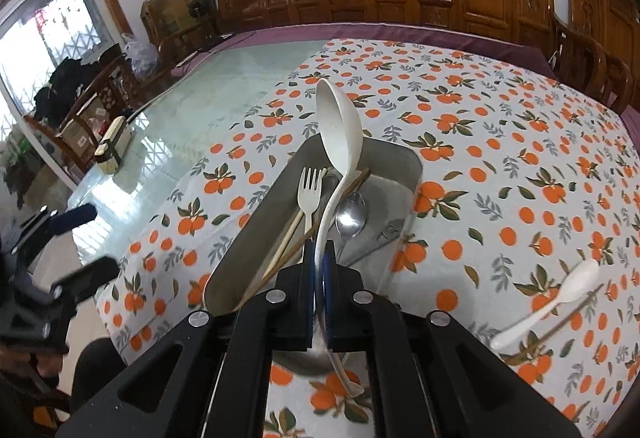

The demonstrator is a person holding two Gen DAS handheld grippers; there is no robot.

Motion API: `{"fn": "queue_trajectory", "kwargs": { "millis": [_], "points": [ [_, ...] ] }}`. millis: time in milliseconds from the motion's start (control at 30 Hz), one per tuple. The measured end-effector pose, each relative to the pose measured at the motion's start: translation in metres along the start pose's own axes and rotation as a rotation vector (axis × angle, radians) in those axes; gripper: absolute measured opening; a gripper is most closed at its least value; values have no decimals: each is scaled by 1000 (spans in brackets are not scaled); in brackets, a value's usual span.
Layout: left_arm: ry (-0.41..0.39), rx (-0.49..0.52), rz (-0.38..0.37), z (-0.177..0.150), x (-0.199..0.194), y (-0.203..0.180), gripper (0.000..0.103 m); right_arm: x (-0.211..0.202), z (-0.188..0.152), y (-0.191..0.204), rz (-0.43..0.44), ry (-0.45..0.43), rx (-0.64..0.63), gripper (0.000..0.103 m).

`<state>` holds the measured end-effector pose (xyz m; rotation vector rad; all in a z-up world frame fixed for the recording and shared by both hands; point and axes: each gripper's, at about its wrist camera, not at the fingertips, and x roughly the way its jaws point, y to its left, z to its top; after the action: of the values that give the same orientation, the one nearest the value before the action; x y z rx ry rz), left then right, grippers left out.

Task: Organize utensils
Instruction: 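Lower the white plastic spoon into the silver tray and open the right gripper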

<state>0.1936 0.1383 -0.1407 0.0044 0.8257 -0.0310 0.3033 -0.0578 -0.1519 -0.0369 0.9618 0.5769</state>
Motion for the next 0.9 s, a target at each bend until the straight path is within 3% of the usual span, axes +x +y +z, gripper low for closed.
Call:
{"fn": "queue_trajectory", "kwargs": {
  "millis": [533, 633, 900],
  "points": [
    [15, -3, -1, -2, 6, 0, 88, 49, 1, 9, 49, 63, 53, 5],
    [17, -3, -2, -2, 6, 0, 88, 50, 2, 13, 49, 59, 42, 10],
    [12, -1, -3, -1, 5, -2, 88, 39, -2, 15, 75, 43, -8, 11]
  ]
}}
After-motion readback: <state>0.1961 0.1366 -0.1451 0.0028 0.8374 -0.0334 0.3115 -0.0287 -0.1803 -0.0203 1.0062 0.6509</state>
